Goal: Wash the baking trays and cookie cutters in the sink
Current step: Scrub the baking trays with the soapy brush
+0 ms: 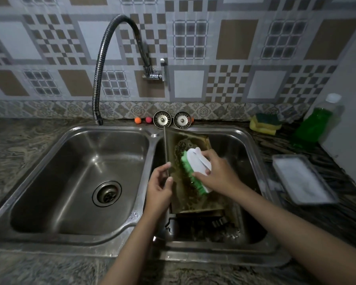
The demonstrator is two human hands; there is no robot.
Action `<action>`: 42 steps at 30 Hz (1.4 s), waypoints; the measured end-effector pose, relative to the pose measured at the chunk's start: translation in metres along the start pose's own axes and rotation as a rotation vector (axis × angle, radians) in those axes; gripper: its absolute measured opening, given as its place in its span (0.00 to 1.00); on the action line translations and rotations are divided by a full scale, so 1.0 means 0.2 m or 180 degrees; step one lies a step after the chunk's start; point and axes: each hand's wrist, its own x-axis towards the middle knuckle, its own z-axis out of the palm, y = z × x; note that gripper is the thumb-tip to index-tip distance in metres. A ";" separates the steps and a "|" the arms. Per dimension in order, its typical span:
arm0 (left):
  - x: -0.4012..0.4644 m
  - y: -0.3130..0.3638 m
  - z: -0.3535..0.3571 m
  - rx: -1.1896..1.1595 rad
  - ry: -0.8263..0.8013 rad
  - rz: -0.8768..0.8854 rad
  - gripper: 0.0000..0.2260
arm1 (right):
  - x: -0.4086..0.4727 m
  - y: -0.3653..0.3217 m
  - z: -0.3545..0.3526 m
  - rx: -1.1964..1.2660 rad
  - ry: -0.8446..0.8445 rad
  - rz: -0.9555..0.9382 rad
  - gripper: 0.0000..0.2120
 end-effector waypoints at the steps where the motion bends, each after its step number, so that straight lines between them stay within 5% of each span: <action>1: -0.01 0.01 0.01 0.0018 -0.0054 0.0026 0.18 | 0.01 0.02 -0.03 -0.0185 0.0007 -0.0015 0.27; 4: -0.05 0.01 0.03 0.0094 -0.0167 0.0126 0.19 | 0.01 0.02 -0.08 -0.0109 0.0140 -0.0124 0.32; 7: -0.06 0.02 0.03 0.0050 -0.0169 0.0129 0.18 | 0.00 0.01 -0.14 0.0889 0.0225 -0.0030 0.37; 13: -0.06 0.05 -0.03 -0.0203 0.0134 -0.0179 0.18 | -0.01 0.07 -0.35 0.2251 0.0444 0.0510 0.16; 22: -0.04 0.05 -0.06 -0.0826 0.0388 -0.0943 0.17 | -0.11 0.13 -0.39 0.1499 -0.0058 0.0241 0.11; 29: -0.04 0.01 -0.04 -0.1002 0.0151 -0.1446 0.16 | -0.18 0.20 -0.20 0.2220 -0.0221 0.0597 0.13; 36: 0.00 -0.03 0.05 0.0581 -0.0412 -0.1215 0.12 | -0.22 0.19 -0.15 0.2278 0.0164 0.1030 0.15; 42: 0.01 0.11 0.21 -0.0312 -0.1534 -0.1589 0.13 | -0.26 0.18 -0.08 0.1887 0.0203 0.0980 0.14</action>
